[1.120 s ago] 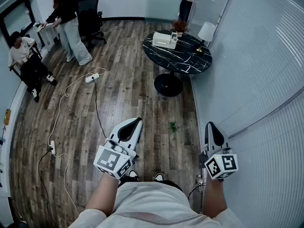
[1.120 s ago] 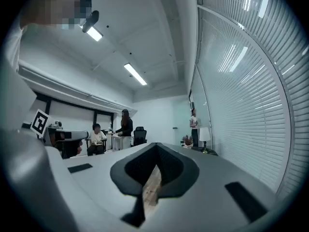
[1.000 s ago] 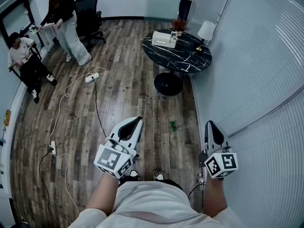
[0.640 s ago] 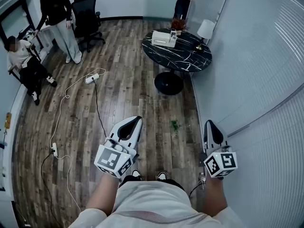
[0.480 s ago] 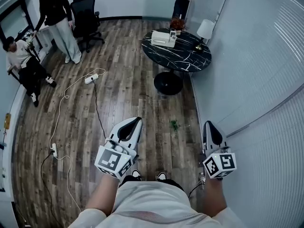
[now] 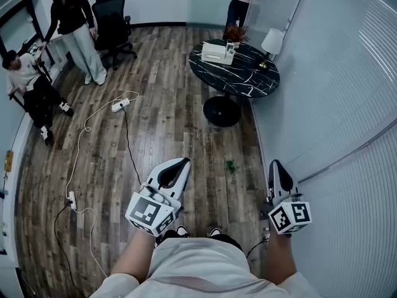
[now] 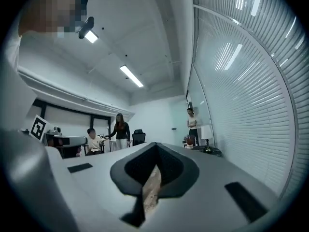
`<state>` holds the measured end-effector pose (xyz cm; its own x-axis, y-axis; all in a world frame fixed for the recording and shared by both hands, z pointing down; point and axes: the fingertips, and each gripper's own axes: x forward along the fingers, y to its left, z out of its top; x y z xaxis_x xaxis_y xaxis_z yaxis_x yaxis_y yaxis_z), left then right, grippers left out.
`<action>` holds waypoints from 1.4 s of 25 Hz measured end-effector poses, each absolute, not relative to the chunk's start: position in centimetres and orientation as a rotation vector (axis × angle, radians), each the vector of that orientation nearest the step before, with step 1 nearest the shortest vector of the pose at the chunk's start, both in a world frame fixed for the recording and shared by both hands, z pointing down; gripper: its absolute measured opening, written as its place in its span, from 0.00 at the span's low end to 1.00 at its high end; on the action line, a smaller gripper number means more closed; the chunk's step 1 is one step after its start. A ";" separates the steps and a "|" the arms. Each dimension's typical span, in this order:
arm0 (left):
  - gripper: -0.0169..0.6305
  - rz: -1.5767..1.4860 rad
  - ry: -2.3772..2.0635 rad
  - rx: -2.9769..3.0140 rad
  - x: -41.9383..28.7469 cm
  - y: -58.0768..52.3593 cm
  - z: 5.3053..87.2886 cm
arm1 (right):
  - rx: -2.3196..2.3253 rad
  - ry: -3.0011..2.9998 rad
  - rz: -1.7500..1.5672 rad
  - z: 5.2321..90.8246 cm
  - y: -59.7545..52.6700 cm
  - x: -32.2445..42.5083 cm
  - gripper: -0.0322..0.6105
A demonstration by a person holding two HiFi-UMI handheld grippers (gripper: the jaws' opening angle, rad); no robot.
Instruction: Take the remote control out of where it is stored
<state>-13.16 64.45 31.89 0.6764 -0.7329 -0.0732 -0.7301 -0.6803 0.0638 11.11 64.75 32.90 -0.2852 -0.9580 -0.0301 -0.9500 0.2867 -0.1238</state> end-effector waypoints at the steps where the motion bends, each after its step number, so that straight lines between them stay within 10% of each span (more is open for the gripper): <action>1: 0.04 -0.158 -1.230 2.842 -13.7 64.4 32.1 | -1.819 2.435 -0.120 32.9 64.7 10.7 0.07; 18: 0.04 -0.124 -1.293 2.805 -16.1 55.8 33.9 | -1.725 2.510 -0.166 35.0 55.5 7.1 0.07; 35: 0.04 -0.080 -1.443 2.748 -3.8 38.5 32.3 | -1.619 2.589 -0.214 34.8 36.0 19.8 0.07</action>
